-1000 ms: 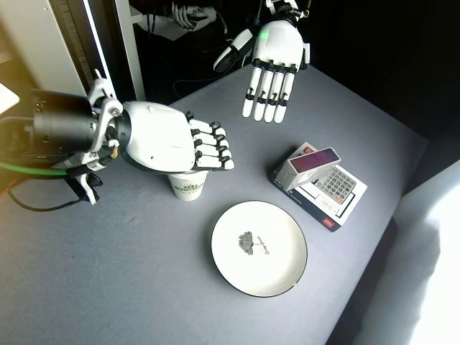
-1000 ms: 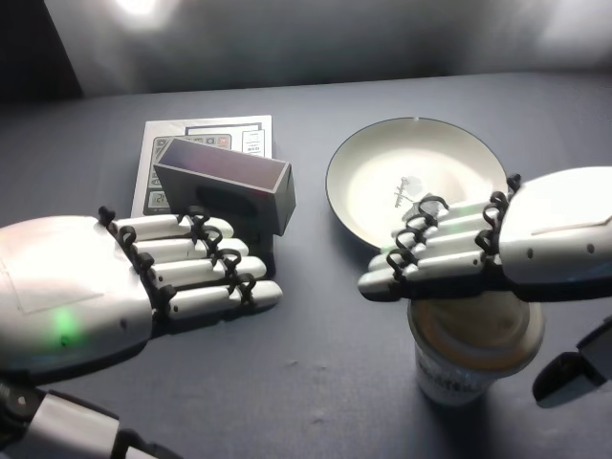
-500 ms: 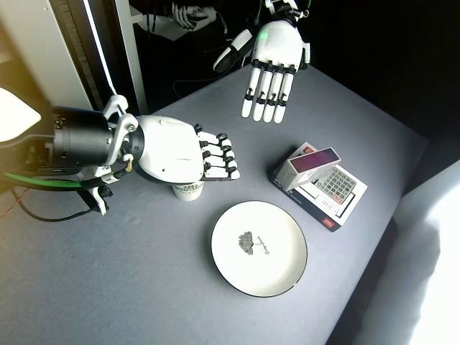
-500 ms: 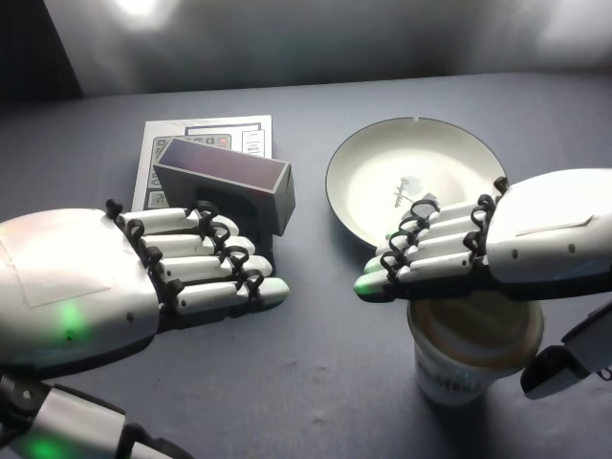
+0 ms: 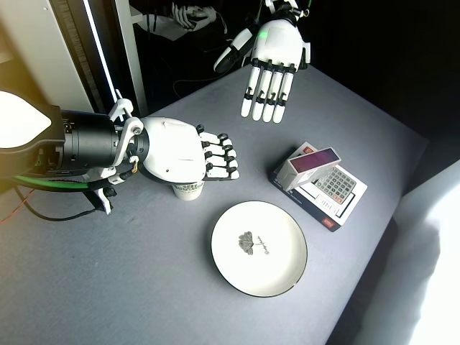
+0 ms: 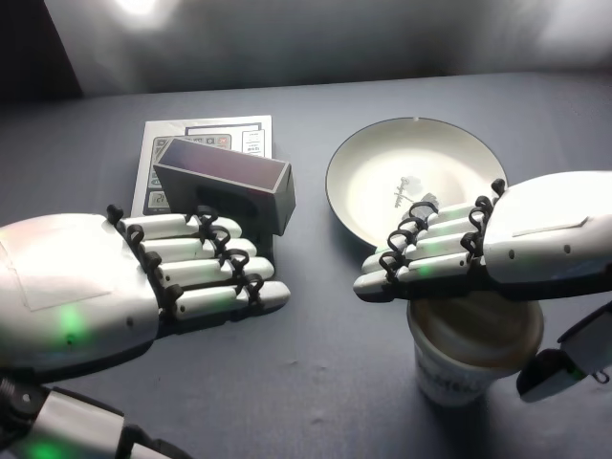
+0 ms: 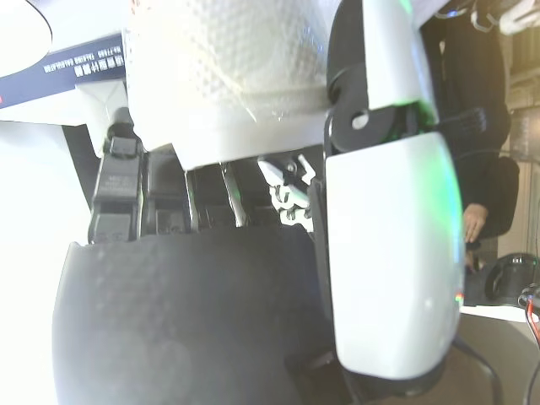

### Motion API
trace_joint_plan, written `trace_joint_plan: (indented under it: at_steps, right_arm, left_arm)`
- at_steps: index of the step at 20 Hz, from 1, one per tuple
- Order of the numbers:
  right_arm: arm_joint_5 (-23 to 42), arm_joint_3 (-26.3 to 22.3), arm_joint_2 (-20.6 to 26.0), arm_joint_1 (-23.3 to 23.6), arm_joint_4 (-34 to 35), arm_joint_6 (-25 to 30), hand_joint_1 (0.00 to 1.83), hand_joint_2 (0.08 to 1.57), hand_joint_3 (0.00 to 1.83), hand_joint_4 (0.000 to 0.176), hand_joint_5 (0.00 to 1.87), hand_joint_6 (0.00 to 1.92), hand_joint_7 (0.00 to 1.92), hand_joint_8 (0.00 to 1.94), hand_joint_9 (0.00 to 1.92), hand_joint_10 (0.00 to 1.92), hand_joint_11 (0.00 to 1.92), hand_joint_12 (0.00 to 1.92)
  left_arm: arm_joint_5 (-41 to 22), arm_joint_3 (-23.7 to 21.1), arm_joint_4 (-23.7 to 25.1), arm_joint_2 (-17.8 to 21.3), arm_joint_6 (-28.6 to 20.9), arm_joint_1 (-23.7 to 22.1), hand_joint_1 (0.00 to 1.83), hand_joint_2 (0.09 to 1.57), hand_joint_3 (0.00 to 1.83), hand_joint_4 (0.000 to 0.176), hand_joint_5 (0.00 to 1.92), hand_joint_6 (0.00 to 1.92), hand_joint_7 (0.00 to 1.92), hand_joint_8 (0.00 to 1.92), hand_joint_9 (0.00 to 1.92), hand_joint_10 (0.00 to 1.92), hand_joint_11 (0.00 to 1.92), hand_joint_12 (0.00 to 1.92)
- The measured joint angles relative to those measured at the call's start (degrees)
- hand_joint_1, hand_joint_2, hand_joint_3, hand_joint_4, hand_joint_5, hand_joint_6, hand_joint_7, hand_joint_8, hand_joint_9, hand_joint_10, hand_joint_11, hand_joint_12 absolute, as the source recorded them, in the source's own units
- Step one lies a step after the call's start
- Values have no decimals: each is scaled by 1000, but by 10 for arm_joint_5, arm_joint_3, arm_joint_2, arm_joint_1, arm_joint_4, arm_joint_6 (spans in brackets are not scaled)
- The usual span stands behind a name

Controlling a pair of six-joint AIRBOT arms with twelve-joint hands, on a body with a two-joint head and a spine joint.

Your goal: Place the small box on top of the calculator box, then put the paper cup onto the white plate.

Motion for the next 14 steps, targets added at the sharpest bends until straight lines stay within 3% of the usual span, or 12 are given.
trace_joint_plan:
  at_steps: [1,3,5,7,8,9,10,11,12,14]
  right_arm:
    - [2,1,0,0,0,0,1191,1034,7,0,0,0,0,0,0,0,0,442]
    - [10,9,0,0,0,0,1311,1075,6,0,15,4,0,0,30,10,0,698]
    - [11,11,0,0,-1,1,1315,1108,11,0,45,10,34,7,67,20,0,775]
    - [15,12,0,-2,2,1,1333,1194,6,0,413,50,448,37,415,78,11,1158]
    - [16,12,0,-2,8,2,1351,1203,3,0,536,40,577,26,528,71,36,1246]
    - [18,12,0,-2,12,2,1455,1177,0,0,772,945,915,738,758,1025,536,1684]
    - [16,12,0,-2,14,4,1455,1177,0,0,772,945,915,738,758,1025,536,1684]
    - [16,12,0,-2,13,3,1472,1180,4,0,764,1163,894,981,754,1242,597,1766]
    - [17,12,0,-2,13,4,1485,1119,0,0,943,963,1019,836,879,1095,698,1673]
    - [18,12,0,-2,12,4,1486,1112,0,0,954,942,1031,827,890,1072,722,1654]
  left_arm:
    - [4,1,6,0,-2,0,33,1023,0,0,103,0,130,1,118,0,0,212]
    - [7,6,9,0,-10,0,28,1032,3,0,87,0,107,0,96,0,0,168]
    - [9,10,10,0,-12,0,27,1036,4,0,80,0,98,0,92,0,0,169]
    - [8,11,9,0,-13,0,8,1063,8,0,48,3,71,4,63,2,0,96]
    - [9,11,10,0,-13,0,12,1066,1,0,69,6,98,4,92,2,0,165]
    - [8,11,11,0,-13,0,40,1077,2,0,139,4,172,5,155,4,0,312]
    - [8,11,11,0,-13,0,40,1077,2,0,139,4,172,5,155,4,0,312]
    - [9,11,11,0,-13,0,21,1084,4,0,138,1,175,4,158,3,0,317]
    - [10,11,11,0,-13,0,31,1096,1,0,160,0,201,0,183,2,0,380]
    - [10,11,10,0,-13,0,33,1094,0,0,167,0,211,1,197,3,0,424]
